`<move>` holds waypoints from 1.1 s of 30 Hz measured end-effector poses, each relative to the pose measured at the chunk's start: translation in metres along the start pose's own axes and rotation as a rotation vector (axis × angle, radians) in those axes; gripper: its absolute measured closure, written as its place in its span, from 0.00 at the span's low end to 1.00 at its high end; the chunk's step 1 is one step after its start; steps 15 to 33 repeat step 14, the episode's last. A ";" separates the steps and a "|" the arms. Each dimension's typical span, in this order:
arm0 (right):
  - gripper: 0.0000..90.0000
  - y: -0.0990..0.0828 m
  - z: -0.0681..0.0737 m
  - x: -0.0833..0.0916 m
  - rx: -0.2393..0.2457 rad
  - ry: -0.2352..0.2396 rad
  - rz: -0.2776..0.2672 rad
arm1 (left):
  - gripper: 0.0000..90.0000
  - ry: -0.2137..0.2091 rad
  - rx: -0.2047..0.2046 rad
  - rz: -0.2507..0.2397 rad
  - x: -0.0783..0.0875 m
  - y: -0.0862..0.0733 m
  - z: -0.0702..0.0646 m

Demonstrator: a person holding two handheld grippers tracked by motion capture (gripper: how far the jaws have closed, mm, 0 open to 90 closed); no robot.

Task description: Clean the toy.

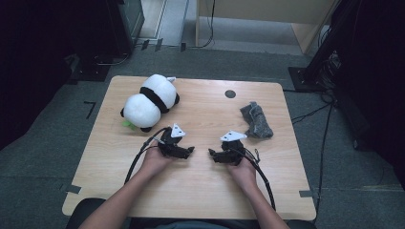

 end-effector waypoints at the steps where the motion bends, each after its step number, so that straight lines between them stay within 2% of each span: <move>1: 0.27 0.000 0.000 0.000 0.000 0.000 0.000 | 0.18 0.000 0.000 0.000 0.000 0.000 0.000; 14: 0.23 0.000 0.000 -0.001 0.002 0.001 0.004 | 0.17 0.009 0.010 0.002 -0.001 0.001 -0.002; 33: 0.23 0.000 0.000 -0.001 0.002 0.001 0.004 | 0.17 0.009 0.010 0.002 -0.001 0.001 -0.002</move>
Point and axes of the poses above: each handheld gripper's, and its own axes: x roughly backward along the jaws, y roughly out of its top, z roughly to its left, the point moved 3 cm from there along -x, roughly forward along the jaws, and after that the axes turned 4 degrees about -y, right-handed, at the moved point
